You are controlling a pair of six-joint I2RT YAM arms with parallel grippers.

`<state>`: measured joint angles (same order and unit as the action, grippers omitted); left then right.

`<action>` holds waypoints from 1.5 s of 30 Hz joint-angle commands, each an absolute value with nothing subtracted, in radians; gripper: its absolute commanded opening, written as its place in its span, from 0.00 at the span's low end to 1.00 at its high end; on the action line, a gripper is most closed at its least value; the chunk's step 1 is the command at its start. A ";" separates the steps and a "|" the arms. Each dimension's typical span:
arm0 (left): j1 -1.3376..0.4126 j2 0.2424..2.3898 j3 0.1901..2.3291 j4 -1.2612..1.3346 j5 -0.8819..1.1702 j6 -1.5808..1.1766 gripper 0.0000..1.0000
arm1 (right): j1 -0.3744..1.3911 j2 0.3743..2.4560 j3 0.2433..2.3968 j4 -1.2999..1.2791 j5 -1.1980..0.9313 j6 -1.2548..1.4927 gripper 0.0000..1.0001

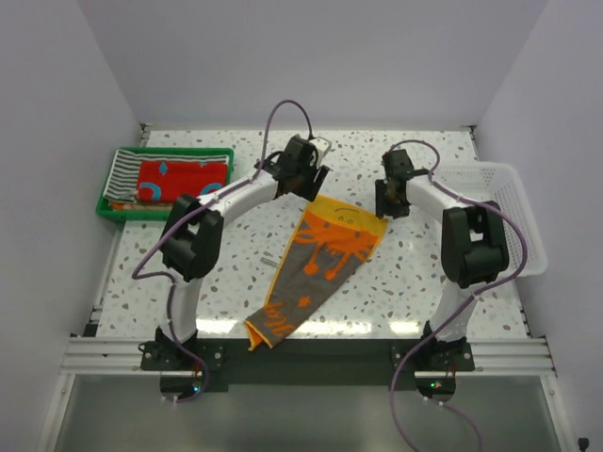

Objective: Fold and stack the towels
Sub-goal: Flatten out the crumpled towel

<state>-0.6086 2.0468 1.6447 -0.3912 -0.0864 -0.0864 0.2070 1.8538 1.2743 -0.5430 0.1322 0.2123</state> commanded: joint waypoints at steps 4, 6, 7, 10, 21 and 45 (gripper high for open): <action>-0.603 2.151 1.782 -0.359 -0.040 -0.006 0.67 | 0.207 1.899 1.318 -0.555 0.130 0.204 0.46; -0.601 2.177 1.789 -0.348 -0.041 -0.005 0.67 | 0.206 1.908 1.316 -0.557 0.127 0.201 0.45; -0.601 2.181 1.789 -0.338 -0.038 -0.006 0.67 | 0.206 1.914 1.312 -0.557 0.127 0.202 0.45; -0.598 2.204 1.787 -0.313 -0.038 -0.008 0.67 | 0.206 1.930 1.310 -0.566 0.129 0.198 0.44; -0.598 2.272 1.789 -0.265 -0.090 -0.021 0.66 | 0.206 1.970 1.312 -0.598 0.138 0.184 0.00; -0.641 2.438 1.761 -0.425 -0.075 -0.138 0.08 | 0.216 1.927 1.315 -0.571 0.097 0.187 0.00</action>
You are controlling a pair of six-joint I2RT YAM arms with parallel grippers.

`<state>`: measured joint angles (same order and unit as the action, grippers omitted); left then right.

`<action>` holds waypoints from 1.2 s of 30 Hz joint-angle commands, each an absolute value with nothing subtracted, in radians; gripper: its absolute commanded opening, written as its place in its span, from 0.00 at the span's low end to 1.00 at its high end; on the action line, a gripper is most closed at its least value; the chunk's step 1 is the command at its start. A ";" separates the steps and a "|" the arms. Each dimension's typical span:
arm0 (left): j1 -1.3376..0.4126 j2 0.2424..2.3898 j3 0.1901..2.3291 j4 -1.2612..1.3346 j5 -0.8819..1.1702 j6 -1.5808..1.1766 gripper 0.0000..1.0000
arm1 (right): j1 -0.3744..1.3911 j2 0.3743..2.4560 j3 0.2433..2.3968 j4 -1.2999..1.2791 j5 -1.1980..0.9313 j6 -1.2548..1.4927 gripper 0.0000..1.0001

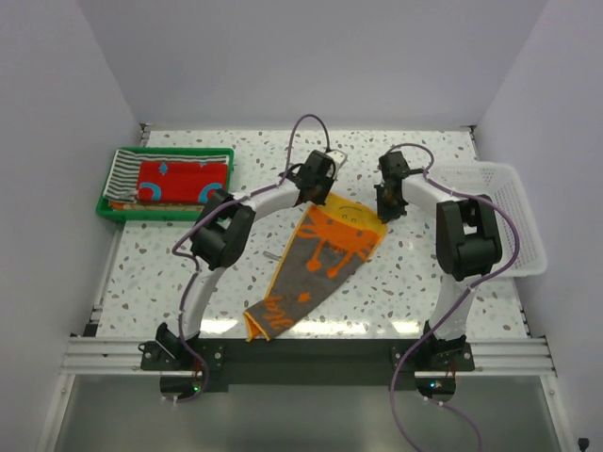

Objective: Fold and stack the towels
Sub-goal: Flatten out the crumpled towel

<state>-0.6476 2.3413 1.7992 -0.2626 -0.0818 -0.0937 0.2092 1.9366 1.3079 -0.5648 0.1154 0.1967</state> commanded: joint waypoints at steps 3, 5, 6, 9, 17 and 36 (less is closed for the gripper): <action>-0.612 2.421 1.756 -0.425 -0.068 -0.149 0.00 | 0.218 1.919 1.341 -0.557 0.072 0.183 0.00; -0.588 2.385 1.764 -0.416 -0.072 -0.147 0.00 | 0.218 1.916 1.364 -0.557 0.055 0.181 0.00; -0.578 2.369 1.767 -0.407 -0.074 -0.147 0.00 | 0.218 1.910 1.393 -0.554 0.052 0.181 0.00; -0.548 2.287 1.807 -0.390 -0.066 -0.141 0.00 | 0.218 1.905 1.486 -0.567 0.045 0.178 0.00; -0.522 2.077 2.020 -0.380 -0.130 -0.058 0.00 | 0.216 1.870 1.877 -0.620 0.057 0.126 0.00; -0.627 1.272 1.556 -0.095 -0.027 0.052 0.00 | 0.216 1.175 1.628 -0.468 -0.121 -0.147 0.00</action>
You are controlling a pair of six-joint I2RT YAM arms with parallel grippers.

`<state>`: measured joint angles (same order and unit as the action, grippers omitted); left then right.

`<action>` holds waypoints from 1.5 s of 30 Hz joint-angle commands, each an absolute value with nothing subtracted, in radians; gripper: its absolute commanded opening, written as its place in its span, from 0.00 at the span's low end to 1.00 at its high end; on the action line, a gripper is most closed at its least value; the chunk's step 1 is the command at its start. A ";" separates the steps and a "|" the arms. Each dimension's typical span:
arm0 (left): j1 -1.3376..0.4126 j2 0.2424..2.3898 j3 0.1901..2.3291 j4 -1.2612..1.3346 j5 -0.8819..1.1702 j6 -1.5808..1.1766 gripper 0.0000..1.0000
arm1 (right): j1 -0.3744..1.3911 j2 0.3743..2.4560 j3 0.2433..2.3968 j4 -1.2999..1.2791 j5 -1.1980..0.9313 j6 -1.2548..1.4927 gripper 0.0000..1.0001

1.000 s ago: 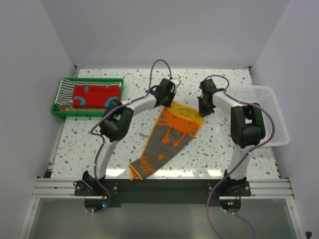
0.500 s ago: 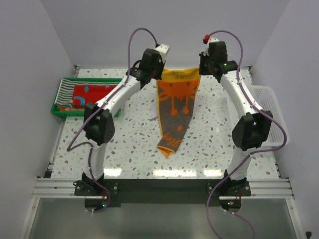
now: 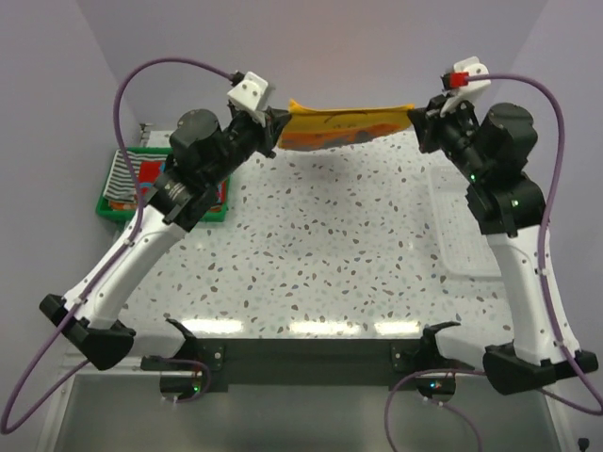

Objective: Fold and stack the towels
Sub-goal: Flatten out the crumpled towel, then fold the towel

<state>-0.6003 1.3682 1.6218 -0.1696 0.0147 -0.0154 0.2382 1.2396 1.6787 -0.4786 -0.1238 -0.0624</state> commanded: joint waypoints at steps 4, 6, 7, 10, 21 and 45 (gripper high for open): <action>-0.706 1.178 1.520 -0.141 -0.072 0.061 0.00 | 0.216 1.065 1.591 -0.497 -0.147 -0.166 0.00; -0.724 1.138 1.517 -0.156 -0.081 0.045 0.00 | 0.218 1.031 1.603 -0.532 -0.156 -0.181 0.00; -0.727 1.126 1.520 -0.170 -0.083 0.040 0.00 | 0.218 1.025 1.624 -0.546 -0.158 -0.186 0.00; -0.730 1.098 1.534 -0.205 -0.094 0.017 0.00 | 0.218 1.011 1.676 -0.606 -0.155 -0.201 0.00; -0.649 1.360 1.717 -0.348 -0.227 -0.050 0.00 | 0.218 1.189 1.691 -0.543 -0.098 -0.167 0.00; -0.319 2.048 1.775 -0.121 0.193 -0.130 0.00 | 0.216 1.928 1.791 -0.440 -0.182 -0.201 0.00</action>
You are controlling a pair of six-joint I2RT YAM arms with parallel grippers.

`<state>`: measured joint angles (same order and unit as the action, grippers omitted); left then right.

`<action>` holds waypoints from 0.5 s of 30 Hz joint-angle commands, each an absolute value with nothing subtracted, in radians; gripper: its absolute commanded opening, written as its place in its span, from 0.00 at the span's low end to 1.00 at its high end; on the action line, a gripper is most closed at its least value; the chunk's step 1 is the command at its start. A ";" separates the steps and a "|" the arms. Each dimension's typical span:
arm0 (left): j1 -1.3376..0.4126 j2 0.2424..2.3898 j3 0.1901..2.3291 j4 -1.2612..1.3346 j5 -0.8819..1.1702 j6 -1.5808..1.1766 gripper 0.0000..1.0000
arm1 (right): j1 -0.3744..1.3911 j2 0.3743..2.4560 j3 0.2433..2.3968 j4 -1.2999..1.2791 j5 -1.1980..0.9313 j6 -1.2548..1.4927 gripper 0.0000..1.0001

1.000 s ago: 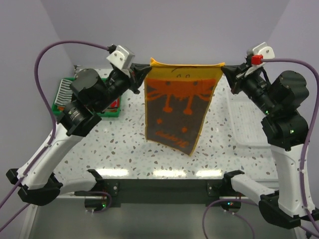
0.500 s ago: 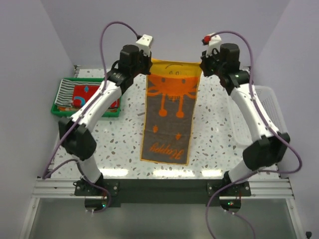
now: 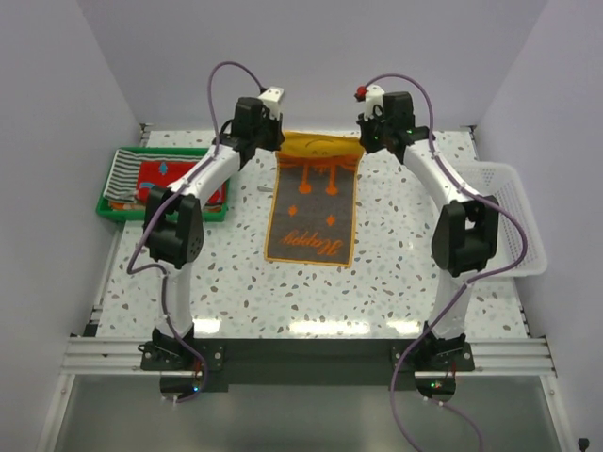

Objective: Fold and stack the towels
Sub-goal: Fold the towel

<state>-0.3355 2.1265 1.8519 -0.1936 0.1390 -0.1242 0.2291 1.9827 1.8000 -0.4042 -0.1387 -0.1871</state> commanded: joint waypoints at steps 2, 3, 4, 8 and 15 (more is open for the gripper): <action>-0.319 2.008 1.724 -0.129 0.209 -0.138 0.00 | 0.216 1.901 1.743 -0.475 -0.209 -0.172 0.00; -0.319 1.993 1.698 -0.132 0.225 -0.141 0.00 | 0.216 1.870 1.720 -0.486 -0.213 -0.160 0.00; -0.319 1.959 1.643 -0.133 0.233 -0.144 0.00 | 0.216 1.856 1.680 -0.514 -0.219 -0.150 0.00; -0.319 1.893 1.545 -0.182 0.245 -0.160 0.00 | 0.219 1.816 1.620 -0.613 -0.290 -0.118 0.00; -0.319 1.776 1.379 -0.297 0.256 -0.163 0.00 | 0.248 1.790 1.539 -0.744 -0.354 -0.032 0.00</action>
<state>-0.3344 1.8606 1.4322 -0.2340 0.2680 -0.1627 0.2359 1.8648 1.5936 -0.6571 -0.3088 -0.0868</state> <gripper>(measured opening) 0.018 0.013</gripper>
